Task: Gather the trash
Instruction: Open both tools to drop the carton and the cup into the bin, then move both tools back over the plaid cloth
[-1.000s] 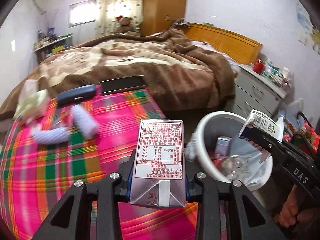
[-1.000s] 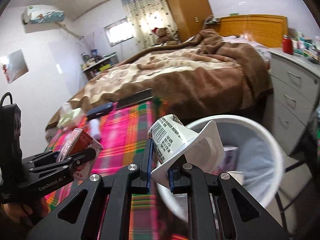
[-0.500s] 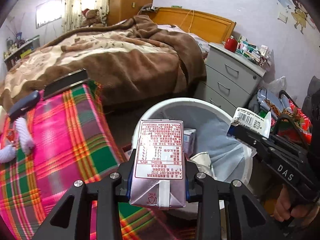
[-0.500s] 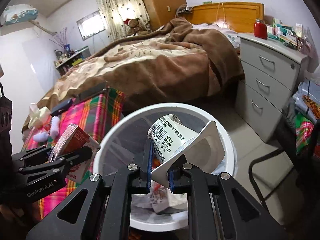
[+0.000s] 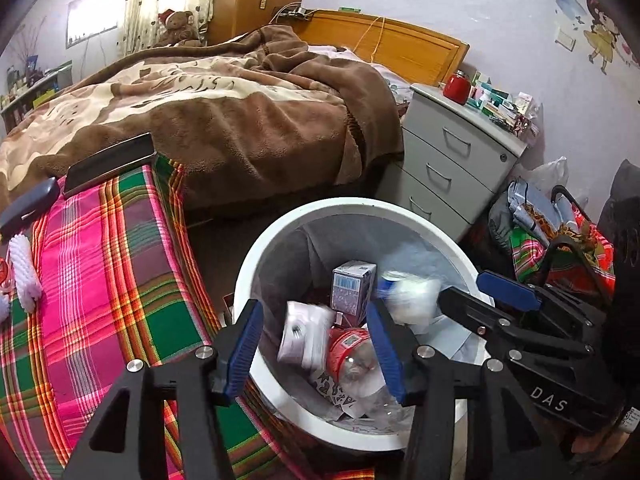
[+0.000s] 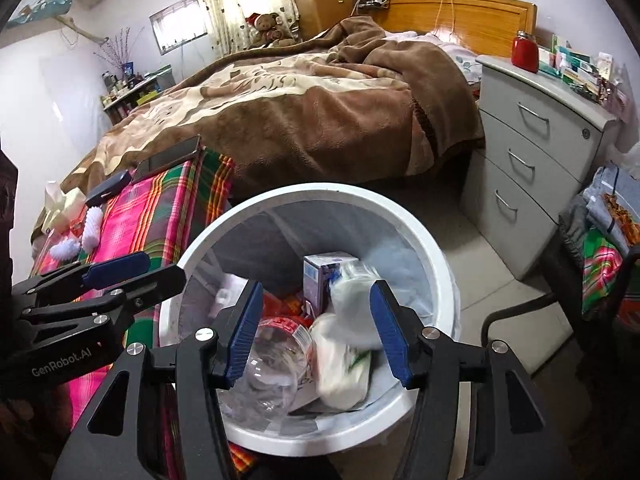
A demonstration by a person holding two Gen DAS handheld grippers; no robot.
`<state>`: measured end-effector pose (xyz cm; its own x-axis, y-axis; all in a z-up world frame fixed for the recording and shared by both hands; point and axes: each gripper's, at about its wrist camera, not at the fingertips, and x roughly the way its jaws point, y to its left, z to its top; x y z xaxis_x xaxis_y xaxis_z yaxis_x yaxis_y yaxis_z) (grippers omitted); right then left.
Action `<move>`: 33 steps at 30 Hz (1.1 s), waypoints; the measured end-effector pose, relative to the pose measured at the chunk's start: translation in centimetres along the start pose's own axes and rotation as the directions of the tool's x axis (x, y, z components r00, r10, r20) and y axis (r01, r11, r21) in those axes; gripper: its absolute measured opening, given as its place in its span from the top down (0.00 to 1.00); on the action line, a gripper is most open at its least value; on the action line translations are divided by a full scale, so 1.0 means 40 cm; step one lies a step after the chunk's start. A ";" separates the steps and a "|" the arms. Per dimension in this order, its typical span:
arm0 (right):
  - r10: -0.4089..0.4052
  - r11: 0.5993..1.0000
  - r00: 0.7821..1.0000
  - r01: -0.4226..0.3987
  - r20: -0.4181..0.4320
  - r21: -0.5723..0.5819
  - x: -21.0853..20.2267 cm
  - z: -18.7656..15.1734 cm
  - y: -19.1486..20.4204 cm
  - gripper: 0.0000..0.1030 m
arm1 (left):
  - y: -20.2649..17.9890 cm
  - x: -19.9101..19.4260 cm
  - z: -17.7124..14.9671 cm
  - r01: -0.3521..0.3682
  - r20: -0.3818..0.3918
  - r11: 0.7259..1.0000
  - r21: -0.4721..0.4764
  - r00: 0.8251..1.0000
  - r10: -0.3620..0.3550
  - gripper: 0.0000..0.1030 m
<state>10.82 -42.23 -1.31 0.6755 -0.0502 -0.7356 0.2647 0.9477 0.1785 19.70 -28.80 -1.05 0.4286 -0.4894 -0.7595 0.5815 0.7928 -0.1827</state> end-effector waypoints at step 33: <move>0.107 0.992 0.989 -0.100 0.100 -0.071 -0.014 0.025 0.218 0.45 | 0.235 -0.224 -0.073 -0.150 0.114 0.982 -0.115 0.980 0.164 0.45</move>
<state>13.44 -34.24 1.29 0.7652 0.0200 -0.6435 0.1463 0.9680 0.2040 19.30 -15.91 2.23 0.5941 -0.3914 -0.7027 0.4271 0.8938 -0.1367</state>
